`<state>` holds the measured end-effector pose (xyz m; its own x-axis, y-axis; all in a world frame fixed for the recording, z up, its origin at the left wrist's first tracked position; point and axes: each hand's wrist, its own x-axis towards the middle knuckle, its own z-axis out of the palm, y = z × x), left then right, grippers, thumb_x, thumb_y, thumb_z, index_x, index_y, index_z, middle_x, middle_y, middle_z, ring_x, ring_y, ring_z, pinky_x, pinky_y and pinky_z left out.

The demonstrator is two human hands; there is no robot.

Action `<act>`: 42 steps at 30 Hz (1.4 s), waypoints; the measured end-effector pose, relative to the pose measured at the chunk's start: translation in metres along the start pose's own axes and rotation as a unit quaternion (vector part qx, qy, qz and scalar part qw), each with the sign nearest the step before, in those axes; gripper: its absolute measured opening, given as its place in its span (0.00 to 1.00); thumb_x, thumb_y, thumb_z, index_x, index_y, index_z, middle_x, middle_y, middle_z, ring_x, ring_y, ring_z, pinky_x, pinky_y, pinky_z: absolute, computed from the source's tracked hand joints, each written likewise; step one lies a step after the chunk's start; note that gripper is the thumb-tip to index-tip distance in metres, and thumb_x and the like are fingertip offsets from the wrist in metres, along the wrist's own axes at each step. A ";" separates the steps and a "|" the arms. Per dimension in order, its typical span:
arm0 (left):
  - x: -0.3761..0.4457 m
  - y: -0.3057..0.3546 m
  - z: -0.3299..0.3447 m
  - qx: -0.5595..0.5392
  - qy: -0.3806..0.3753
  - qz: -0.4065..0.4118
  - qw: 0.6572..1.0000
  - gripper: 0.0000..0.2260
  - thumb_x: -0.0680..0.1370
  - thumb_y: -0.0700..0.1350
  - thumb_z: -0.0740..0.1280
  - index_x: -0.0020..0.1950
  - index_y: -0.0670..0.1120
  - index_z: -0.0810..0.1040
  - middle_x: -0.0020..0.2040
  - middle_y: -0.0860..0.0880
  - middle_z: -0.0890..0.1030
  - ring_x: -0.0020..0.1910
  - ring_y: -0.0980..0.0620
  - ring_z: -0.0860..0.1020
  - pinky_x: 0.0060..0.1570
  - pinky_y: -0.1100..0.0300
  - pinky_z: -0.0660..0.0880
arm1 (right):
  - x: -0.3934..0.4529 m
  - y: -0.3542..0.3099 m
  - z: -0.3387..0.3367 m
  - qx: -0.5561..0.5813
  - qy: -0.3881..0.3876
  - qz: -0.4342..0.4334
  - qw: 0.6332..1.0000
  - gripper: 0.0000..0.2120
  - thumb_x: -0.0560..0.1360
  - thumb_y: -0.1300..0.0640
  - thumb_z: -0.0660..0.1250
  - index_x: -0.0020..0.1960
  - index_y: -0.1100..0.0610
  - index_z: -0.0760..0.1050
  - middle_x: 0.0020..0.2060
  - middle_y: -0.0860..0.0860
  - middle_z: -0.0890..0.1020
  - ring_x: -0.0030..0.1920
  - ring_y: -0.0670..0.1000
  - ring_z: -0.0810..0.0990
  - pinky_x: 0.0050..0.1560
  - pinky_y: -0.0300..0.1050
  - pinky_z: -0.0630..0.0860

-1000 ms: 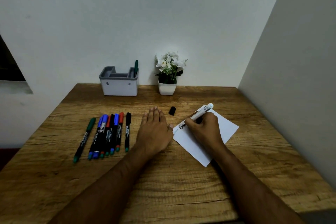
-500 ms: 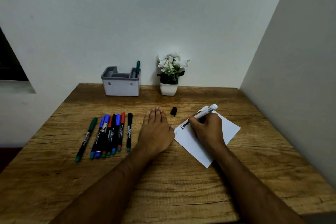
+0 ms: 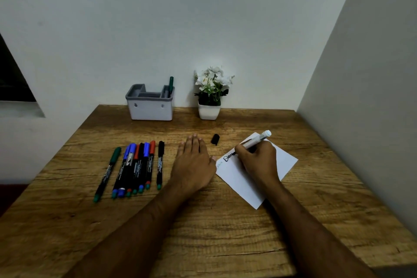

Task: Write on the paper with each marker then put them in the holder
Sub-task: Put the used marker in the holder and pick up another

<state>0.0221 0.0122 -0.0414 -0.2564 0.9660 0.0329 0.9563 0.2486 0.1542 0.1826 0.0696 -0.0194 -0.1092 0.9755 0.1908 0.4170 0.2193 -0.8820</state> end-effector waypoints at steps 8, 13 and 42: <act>0.000 -0.001 -0.001 -0.044 0.015 0.003 0.999 0.33 0.83 0.59 0.49 0.80 0.41 0.45 0.81 0.42 0.46 0.80 0.46 0.43 0.78 0.49 0.41 | 0.002 -0.011 -0.017 0.173 -0.006 -0.009 0.985 0.06 0.77 0.62 0.72 0.43 0.64 0.84 0.34 0.60 0.86 0.32 0.58 0.84 0.38 0.51 0.83; 0.005 0.001 -0.004 -0.112 0.042 -0.013 0.993 0.29 0.83 0.54 0.54 0.79 0.41 0.55 0.80 0.42 0.55 0.80 0.46 0.51 0.78 0.49 0.46 | 0.007 -0.021 -0.021 0.217 -0.019 -0.024 0.976 0.05 0.74 0.61 0.77 0.45 0.64 0.84 0.30 0.58 0.82 0.28 0.52 0.77 0.30 0.44 0.76; 0.076 0.025 -0.075 -0.531 0.132 -0.124 0.828 0.05 0.76 0.36 0.71 0.50 0.40 0.84 0.39 0.50 0.82 0.36 0.57 0.80 0.30 0.72 0.76 | 0.031 -0.017 -0.003 0.233 -0.051 0.014 0.971 0.09 0.78 0.68 0.71 0.55 0.60 0.85 0.40 0.57 0.88 0.37 0.53 0.87 0.41 0.44 0.84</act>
<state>0.0161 0.0866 0.0387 -0.5814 0.8112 0.0635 0.2433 0.0989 0.9649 0.1746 0.0962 0.0030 -0.2032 0.9690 0.1407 -0.0297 0.1375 -0.9901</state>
